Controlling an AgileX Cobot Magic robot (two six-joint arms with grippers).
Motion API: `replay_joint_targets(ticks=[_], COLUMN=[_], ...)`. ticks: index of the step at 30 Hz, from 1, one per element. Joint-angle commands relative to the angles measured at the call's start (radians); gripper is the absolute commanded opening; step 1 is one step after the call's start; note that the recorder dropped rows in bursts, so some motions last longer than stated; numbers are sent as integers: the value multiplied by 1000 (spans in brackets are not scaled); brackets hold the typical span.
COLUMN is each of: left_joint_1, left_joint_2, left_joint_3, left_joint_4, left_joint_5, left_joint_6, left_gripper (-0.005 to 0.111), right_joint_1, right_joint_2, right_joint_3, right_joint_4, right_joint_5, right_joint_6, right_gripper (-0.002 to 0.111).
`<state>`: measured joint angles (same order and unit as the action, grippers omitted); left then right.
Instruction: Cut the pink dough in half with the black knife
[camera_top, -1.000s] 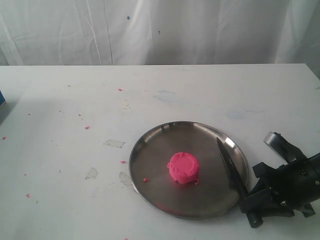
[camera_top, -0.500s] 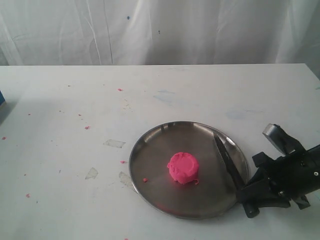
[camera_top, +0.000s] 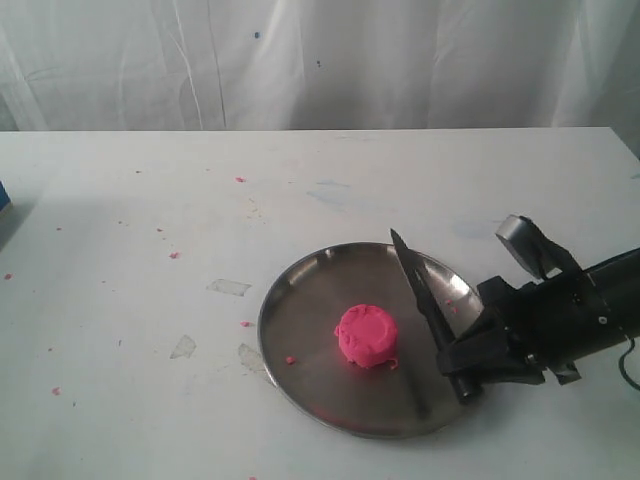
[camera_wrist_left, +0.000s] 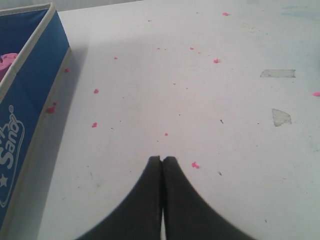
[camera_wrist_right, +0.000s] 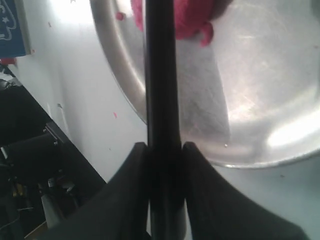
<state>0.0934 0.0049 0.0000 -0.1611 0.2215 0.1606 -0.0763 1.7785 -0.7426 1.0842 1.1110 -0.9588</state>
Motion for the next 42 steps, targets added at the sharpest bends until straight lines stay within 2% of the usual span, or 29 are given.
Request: replay_joint_targets(ticks=[1, 15, 28, 35, 38, 42], left_joint_1=[3, 3, 3, 3, 3, 3], left_joint_2=[-5, -5, -5, -5, -5, -5], left_joint_3=[0, 0, 0, 0, 0, 0], left_joint_4=[0, 0, -2, -253, -257, -257], left_joint_5=[-6, -6, -43, -154, -164, -260], left_joint_6=[0, 0, -2, -213, -252, -333], left_gripper=[0, 0, 0, 0, 0, 0], right_joint_1=[32, 76, 76, 76, 76, 76], right_joint_2=[-22, -52, -337, -396, -396, -396], right_joint_3=[-6, -6, -5, -3, -3, -3], right_joint_4=[52, 169, 170, 170, 167, 164], right_joint_5=[2, -60, -46, -35, -35, -35], right_joint_6=[-32, -68, -73, -85, -85, -85], right_gripper=[0, 0, 0, 0, 0, 0])
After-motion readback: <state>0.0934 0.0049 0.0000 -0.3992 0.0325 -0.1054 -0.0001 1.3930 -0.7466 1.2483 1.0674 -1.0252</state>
